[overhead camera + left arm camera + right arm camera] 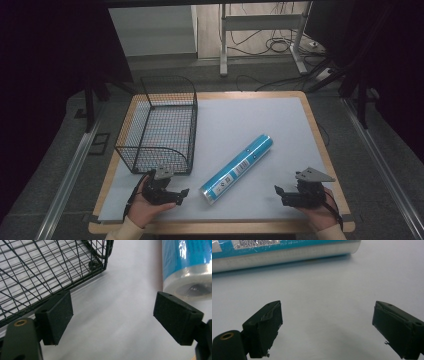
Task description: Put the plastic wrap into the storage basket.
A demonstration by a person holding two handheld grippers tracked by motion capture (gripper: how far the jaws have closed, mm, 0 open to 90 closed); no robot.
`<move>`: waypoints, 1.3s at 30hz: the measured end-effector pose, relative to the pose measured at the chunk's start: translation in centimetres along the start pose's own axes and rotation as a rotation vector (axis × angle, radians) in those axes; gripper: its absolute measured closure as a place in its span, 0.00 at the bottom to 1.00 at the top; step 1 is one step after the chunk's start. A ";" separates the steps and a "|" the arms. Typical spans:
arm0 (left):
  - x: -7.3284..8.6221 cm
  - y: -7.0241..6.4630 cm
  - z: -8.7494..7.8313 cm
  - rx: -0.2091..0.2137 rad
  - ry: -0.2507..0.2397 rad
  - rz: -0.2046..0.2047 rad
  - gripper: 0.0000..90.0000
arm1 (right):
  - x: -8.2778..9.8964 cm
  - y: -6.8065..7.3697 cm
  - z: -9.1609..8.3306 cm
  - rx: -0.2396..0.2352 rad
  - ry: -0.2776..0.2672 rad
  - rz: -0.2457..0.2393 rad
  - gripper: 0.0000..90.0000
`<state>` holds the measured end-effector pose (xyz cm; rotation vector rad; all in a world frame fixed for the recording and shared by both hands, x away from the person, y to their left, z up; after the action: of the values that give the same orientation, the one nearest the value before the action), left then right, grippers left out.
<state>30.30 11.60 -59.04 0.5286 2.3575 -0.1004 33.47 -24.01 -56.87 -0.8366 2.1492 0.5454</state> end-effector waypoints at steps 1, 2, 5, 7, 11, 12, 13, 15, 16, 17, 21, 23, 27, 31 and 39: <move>-0.1 0.0 0.0 0.002 0.001 0.001 0.17 | 0.1 0.0 0.1 -0.005 0.005 -0.005 0.11; -0.2 0.0 0.0 0.005 0.006 0.004 0.17 | 0.2 0.0 0.2 -0.009 0.012 -0.006 0.11; -0.4 -0.1 0.1 0.004 0.016 0.010 0.17 | 0.3 -0.2 0.5 -0.016 0.019 -0.003 0.12; -0.6 -0.2 0.0 0.007 0.015 0.005 0.17 | 0.5 -0.5 0.6 -0.014 0.020 -0.001 0.11; -0.8 -0.5 -0.2 0.004 0.010 -0.003 0.18 | 0.7 -0.6 0.5 -0.019 0.013 0.015 0.10; -0.8 -0.5 -0.2 0.005 0.008 -0.006 0.18 | 0.7 -0.6 0.4 -0.020 0.011 0.018 0.10; -0.9 -0.5 -0.3 0.004 0.006 -0.008 0.18 | 0.8 -0.5 0.3 -0.018 0.010 0.018 0.11; -1.1 -0.4 -0.3 0.000 0.000 0.003 0.18 | 1.1 -0.4 0.1 -0.014 0.020 0.012 0.11; -1.0 -0.3 -0.3 -0.003 -0.001 0.006 0.18 | 1.1 -0.4 0.0 -0.015 0.019 0.012 0.11; -1.0 -0.3 -0.3 -0.003 -0.001 0.005 0.18 | 1.0 -0.4 -0.1 -0.012 0.012 0.011 0.11; -1.0 -0.5 -0.6 -0.004 -0.002 0.008 0.18 | 0.8 -0.3 -0.3 -0.013 0.001 0.014 0.11; -1.1 -0.8 -0.9 0.001 -0.005 0.016 0.18 | 0.8 -0.2 -0.3 -0.016 0.000 0.014 0.11; -1.4 -1.1 -1.4 0.012 -0.007 0.024 0.18 | 0.4 0.0 -0.3 -0.015 -0.004 -0.008 0.11; -1.7 -0.9 -1.5 0.014 -0.003 0.017 0.18 | 0.7 -0.2 -0.2 -0.019 0.000 0.005 0.11; -2.5 -1.0 -2.5 0.006 0.001 0.025 0.18 | 0.7 -0.3 -0.4 -0.022 -0.007 0.010 0.12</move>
<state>30.03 10.39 -55.61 0.5604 2.3515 -0.0962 33.17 -24.70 -57.16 -0.8351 2.1461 0.5768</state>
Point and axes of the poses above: each handheld gripper's, and its own axes: z roughly forward along the jaws, x roughly out of its underside, y roughly to its left, the point moved 10 cm from there along z, roughly forward along the jaws, and after that the axes turned 15 degrees about -x, right-handed, at the moved point
